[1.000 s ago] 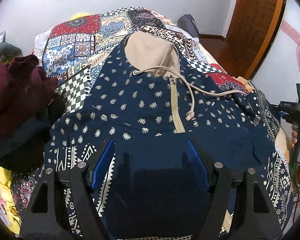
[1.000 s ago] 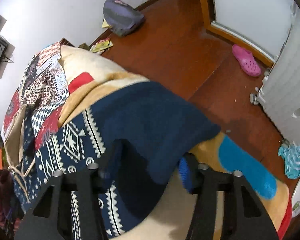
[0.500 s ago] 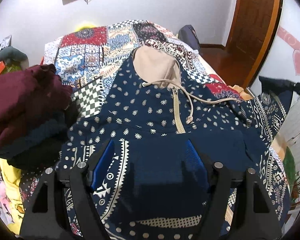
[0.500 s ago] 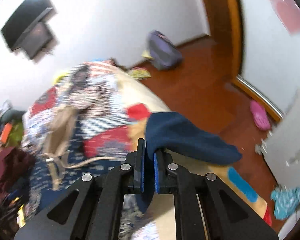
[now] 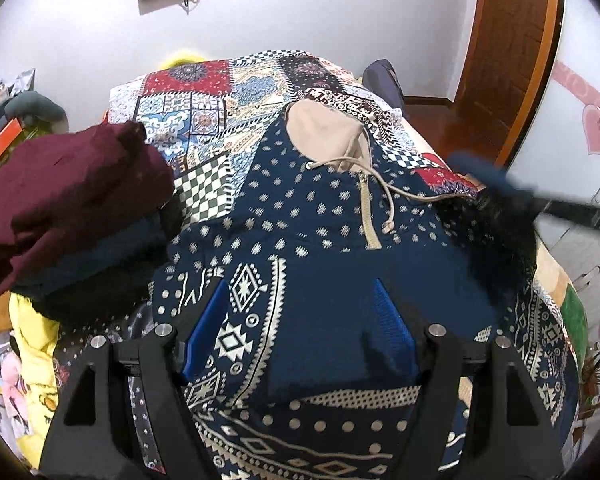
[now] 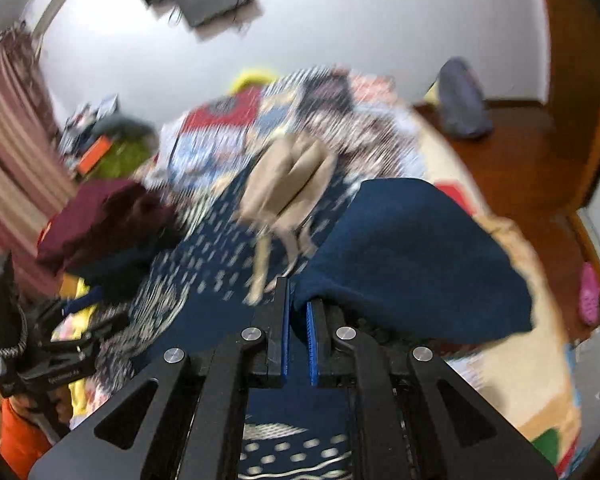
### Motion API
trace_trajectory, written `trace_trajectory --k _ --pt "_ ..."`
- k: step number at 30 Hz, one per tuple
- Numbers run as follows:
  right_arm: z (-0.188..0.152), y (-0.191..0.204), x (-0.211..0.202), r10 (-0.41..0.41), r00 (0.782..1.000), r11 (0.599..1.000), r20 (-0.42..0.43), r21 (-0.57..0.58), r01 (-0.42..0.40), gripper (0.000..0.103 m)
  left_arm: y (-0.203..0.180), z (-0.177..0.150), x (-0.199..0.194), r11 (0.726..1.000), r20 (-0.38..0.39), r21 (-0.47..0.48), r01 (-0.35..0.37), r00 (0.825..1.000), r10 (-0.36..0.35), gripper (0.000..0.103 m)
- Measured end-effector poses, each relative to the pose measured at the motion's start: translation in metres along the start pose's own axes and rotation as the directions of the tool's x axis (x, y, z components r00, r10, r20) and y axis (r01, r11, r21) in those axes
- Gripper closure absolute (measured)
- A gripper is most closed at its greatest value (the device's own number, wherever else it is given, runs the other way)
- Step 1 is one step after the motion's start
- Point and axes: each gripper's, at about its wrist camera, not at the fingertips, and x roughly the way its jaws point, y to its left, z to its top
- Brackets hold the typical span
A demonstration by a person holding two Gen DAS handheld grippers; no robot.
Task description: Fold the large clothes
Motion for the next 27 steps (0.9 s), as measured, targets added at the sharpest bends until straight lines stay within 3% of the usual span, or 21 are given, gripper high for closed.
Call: trace_trajectory --k 4,9,12,14,21,27 --pt "-0.02 0.018 0.042 0.011 0.989 0.999 -0.147 -0.037 -0.016 0.096 0.005 -0.009 0.0 1.0 -0.018 -0.011 -0.002 1.0 0.002 0.03" --pt "-0.044 0.027 0.073 -0.062 0.954 0.996 -0.295 -0.082 0.039 0.094 0.011 -0.021 0.006 1.0 -0.052 -0.019 0.0 0.999 -0.001 0.03" --pt "-0.044 0.025 0.071 -0.047 0.941 0.998 -0.335 -0.059 0.029 0.076 0.01 -0.026 0.012 1.0 -0.071 -0.025 0.004 0.997 -0.006 0.03" --pt "-0.042 0.021 0.058 -0.035 0.948 0.999 -0.316 -0.037 0.024 0.058 0.009 -0.027 0.014 1.0 -0.076 -0.027 0.007 0.997 -0.009 0.03" --pt "-0.027 -0.006 -0.002 -0.066 0.985 0.997 -0.162 0.026 0.071 0.05 0.001 -0.024 0.018 1.0 -0.072 -0.024 0.019 0.997 -0.021 0.03" --pt "-0.019 -0.073 -0.023 -0.131 0.988 0.969 -0.078 0.199 0.145 0.048 -0.008 -0.019 0.025 0.999 -0.076 -0.018 0.032 0.997 -0.034 0.03"
